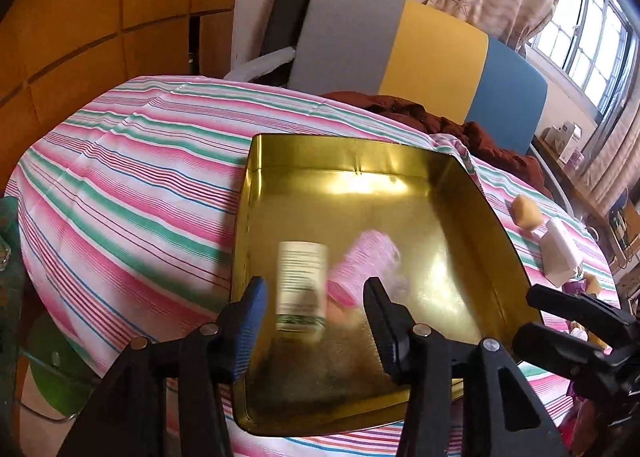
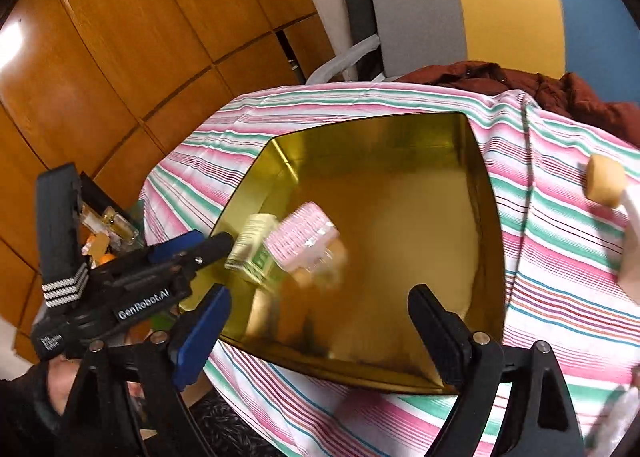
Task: Organize objects
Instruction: 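Carry both items to the gold tray and release them inside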
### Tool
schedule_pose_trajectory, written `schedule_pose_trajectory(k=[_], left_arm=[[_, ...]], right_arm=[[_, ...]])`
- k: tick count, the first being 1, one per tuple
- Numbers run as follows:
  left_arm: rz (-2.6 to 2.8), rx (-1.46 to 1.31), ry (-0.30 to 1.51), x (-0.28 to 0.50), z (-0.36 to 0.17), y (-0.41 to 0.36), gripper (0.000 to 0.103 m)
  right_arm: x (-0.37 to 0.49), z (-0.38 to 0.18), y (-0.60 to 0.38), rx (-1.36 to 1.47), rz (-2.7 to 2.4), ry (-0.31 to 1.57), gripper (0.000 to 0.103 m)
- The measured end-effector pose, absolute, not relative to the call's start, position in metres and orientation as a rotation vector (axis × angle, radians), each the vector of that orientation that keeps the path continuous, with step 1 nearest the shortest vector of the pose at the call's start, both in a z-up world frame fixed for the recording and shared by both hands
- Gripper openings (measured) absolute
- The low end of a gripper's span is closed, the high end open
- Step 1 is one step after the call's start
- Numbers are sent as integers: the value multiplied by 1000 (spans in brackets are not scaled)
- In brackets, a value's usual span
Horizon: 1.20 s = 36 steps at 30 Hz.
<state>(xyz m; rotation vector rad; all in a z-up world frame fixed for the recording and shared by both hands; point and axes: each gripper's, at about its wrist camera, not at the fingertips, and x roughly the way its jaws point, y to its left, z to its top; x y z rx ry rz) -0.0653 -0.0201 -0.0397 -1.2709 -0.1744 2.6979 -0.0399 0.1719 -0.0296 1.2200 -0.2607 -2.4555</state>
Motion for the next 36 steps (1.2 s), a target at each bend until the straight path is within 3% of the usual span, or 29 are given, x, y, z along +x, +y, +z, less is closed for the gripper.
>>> schedule_pose_trajectory(k=[21, 36], left_arm=[[2718, -1192, -71, -37, -16, -2, 51], [2658, -1184, 19, -32, -20, 21, 51]], right_arm=[[-4, -6, 164, 1092, -2742, -36, 101], [2, -5, 196, 1095, -2831, -113, 103]])
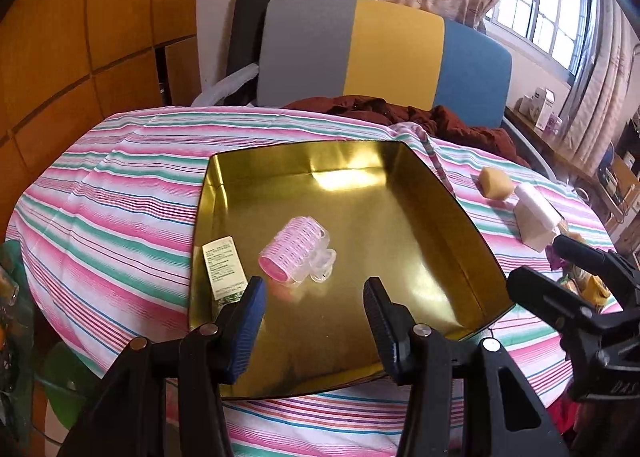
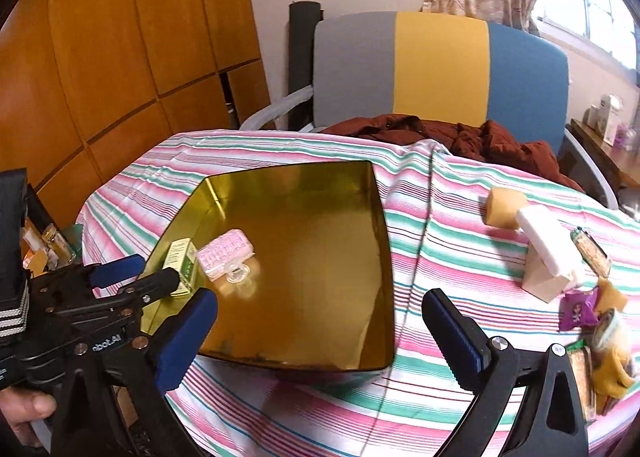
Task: Organize objects
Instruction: 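Carry both items to the gold tray and release them inside, then move the left tool back to the items and grasp the white sponge block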
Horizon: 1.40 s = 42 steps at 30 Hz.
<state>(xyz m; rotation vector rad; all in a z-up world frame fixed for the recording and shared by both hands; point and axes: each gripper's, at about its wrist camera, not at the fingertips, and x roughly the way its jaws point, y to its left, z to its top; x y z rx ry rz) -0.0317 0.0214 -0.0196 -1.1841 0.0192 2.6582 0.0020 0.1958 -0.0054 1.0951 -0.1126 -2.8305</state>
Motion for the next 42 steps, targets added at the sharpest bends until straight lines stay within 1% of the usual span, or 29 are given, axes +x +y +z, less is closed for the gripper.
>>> schedule_pose_trajectory(k=[11, 19, 25, 27, 32, 33, 36, 39, 42], left_arm=[[2572, -1180, 25, -28, -22, 37, 51], [2534, -1192, 42, -32, -20, 52, 51], [2483, -1136, 69, -35, -5, 79, 51], [2454, -1124, 87, -38, 0, 95, 51], [2363, -1102, 120, -46, 11, 137, 51], [2345, -1098, 126, -47, 13, 144, 51], [2282, -1120, 112, -56, 15, 173, 52], [2229, -1146, 82, -66, 15, 202, 60], [2202, -1158, 90, -73, 14, 229, 62]], right_arm=[[7, -13, 255, 1189, -2928, -201, 103], [11, 2, 345, 1221, -3110, -270, 103], [7, 11, 425, 1184, -3298, -329, 103], [7, 8, 451, 1171, -3342, -413, 103], [20, 1, 500, 1113, -3365, -823, 103], [23, 1, 505, 1099, -3360, -880, 103], [27, 0, 509, 1108, -3359, -938, 103], [31, -2, 514, 1103, -3353, -998, 103], [34, -6, 521, 1097, -3328, -1077, 103]])
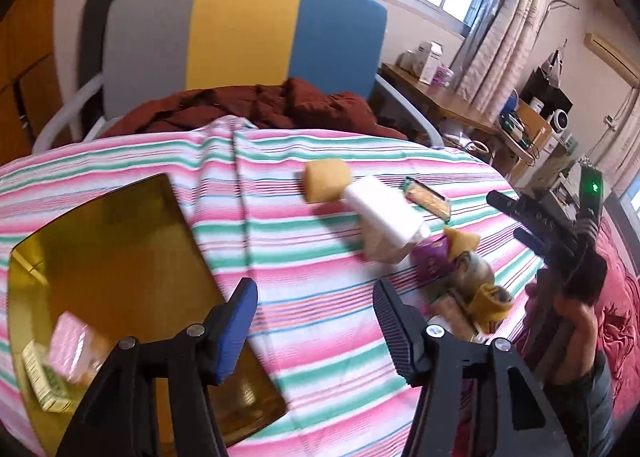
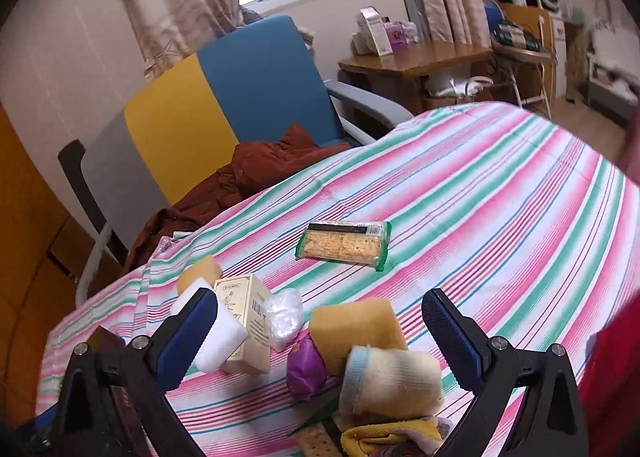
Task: Organize objects
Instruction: 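Move the left tool back to the items and grasp the white sponge block, then lift the white sponge with the left tool while the right tool grasps the cream printed box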
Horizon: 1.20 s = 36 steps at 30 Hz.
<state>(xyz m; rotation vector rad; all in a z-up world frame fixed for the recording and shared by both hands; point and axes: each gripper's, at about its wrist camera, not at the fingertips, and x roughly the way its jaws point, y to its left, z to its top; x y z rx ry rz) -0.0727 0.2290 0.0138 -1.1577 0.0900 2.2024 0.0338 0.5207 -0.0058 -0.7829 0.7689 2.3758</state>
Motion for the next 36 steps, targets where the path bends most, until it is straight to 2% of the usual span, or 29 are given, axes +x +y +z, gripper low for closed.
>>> schedule_pose_trajectory(k=[3, 11, 16, 23, 30, 32, 33, 34, 36], left_arm=[[2160, -1189, 109, -81, 8, 262, 65], [2050, -1360, 25, -117, -17, 332, 73], [2036, -1455, -35, -138, -28, 362, 82], [2087, -1560, -60, -163, -42, 387, 82], [2092, -1592, 40, -167, -57, 414, 82], [2093, -1583, 24, -166, -59, 412, 79], [2091, -1575, 11, -165, -60, 409, 67], [2077, -1562, 6, -163, -62, 406, 62], [2078, -1524, 30, -158, -61, 402, 61]], right_arm=[[36, -8, 524, -786, 2373, 803, 103], [39, -11, 529, -781, 2383, 884, 103], [43, -13, 535, -766, 2375, 958, 103], [46, -16, 542, -751, 2368, 1029, 103], [47, -18, 544, -754, 2356, 1045, 103], [48, -19, 545, -755, 2346, 1049, 103], [48, -20, 546, -759, 2339, 1054, 103], [47, -21, 546, -761, 2336, 1057, 103], [47, -21, 547, -765, 2330, 1051, 103]])
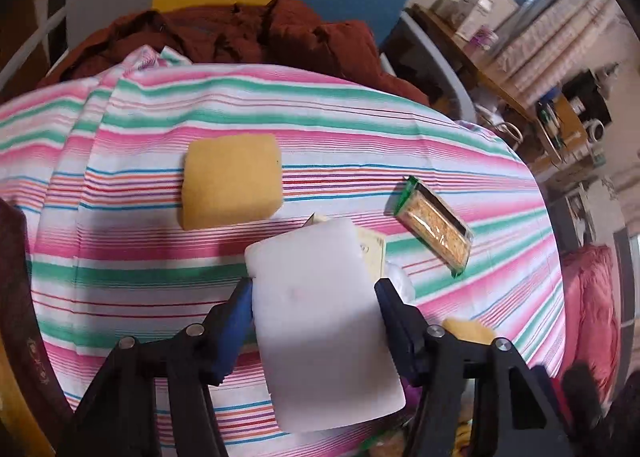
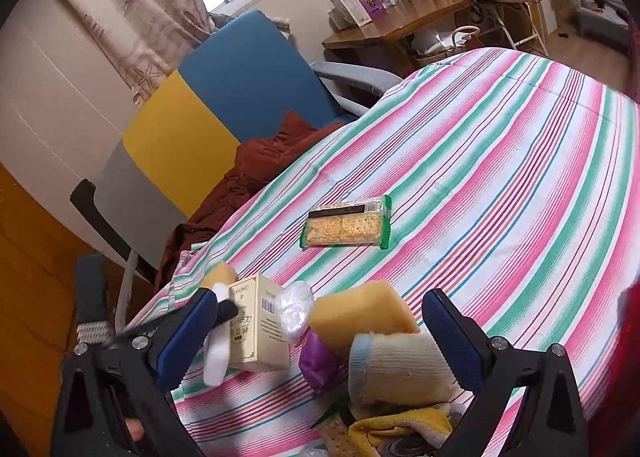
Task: Organize objects
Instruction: 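Lift the white sponge with the left tool while the right tool grasps the cream printed box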
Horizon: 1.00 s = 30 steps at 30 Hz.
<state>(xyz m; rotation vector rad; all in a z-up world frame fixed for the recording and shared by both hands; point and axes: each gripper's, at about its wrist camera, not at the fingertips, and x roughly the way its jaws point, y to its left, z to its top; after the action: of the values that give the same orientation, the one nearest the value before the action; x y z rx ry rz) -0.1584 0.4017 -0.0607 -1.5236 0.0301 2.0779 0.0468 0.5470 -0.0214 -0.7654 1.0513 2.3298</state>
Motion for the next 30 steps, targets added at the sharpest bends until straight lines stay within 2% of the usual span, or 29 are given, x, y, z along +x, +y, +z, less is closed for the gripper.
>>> schedule_pose_trajectory(k=[5, 10, 18, 22, 30], left_arm=[[2106, -1426, 105, -139, -55, 377, 60], [2108, -1334, 297, -98, -54, 350, 60], [2053, -1197, 522, -18, -85, 334, 61], [2048, -1186, 531, -7, -105, 329, 60], [2041, -1084, 457, -6, -109, 316, 63]], right_arm=[[45, -20, 545, -773, 2334, 1015, 103], [41, -20, 541, -794, 2347, 981, 103], [37, -18, 533, -810, 2375, 923, 103], [30, -19, 526, -843, 2408, 895, 103], [10, -24, 505, -960, 2509, 816, 103]])
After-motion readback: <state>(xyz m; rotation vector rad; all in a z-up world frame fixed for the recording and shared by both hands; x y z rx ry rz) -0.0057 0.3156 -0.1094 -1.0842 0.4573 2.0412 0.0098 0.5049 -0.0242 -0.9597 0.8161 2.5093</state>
